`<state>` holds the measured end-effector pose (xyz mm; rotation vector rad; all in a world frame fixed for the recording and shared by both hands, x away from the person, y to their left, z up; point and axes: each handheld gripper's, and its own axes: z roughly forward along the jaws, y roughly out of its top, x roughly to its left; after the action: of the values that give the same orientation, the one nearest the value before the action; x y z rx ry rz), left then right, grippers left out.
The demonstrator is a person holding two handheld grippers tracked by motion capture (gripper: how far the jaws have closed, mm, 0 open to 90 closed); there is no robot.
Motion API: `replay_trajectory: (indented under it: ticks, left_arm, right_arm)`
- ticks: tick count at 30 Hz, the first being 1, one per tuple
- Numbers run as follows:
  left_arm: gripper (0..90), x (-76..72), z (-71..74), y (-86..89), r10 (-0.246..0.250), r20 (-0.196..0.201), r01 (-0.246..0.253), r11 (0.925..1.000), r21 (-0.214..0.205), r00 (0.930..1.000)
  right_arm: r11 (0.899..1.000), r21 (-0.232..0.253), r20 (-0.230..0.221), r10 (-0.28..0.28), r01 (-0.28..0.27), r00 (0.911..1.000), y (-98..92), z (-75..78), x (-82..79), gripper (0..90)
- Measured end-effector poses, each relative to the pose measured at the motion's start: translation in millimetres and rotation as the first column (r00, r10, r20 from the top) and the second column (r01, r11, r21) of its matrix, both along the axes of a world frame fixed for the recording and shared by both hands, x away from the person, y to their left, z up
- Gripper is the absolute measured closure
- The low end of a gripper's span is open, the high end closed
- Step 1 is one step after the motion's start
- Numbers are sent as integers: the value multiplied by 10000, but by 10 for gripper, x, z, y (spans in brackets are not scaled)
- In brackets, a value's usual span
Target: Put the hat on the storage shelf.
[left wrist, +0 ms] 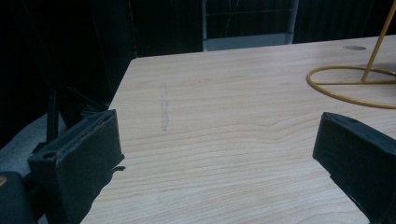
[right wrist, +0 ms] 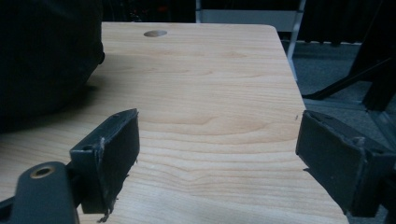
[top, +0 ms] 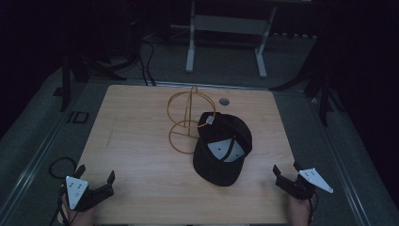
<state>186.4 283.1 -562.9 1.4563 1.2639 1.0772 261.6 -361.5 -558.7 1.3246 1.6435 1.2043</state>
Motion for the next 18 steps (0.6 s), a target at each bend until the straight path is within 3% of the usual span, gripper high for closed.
replay_trajectory:
  ticks: [5,11,15,18]
  left_arm:
    - [17,9,1,-8,-42,-38,42,10000,51,10000]
    - [16,13,6,-13,-105,-60,106,9998,149,9999]
    - [16,5,10,-17,-198,-15,199,9998,27,9998]
    - [16,9,11,-40,-328,-255,333,9993,185,9991]
  right_arm:
    - [9997,204,-48,144,-143,9999,-16,13,-1,133]
    - [9990,348,-151,293,-288,9995,2,148,22,133]
    - [9968,621,-364,524,-501,9980,5,342,40,133]
    - [9940,869,-420,702,-663,9967,10,442,53,133]
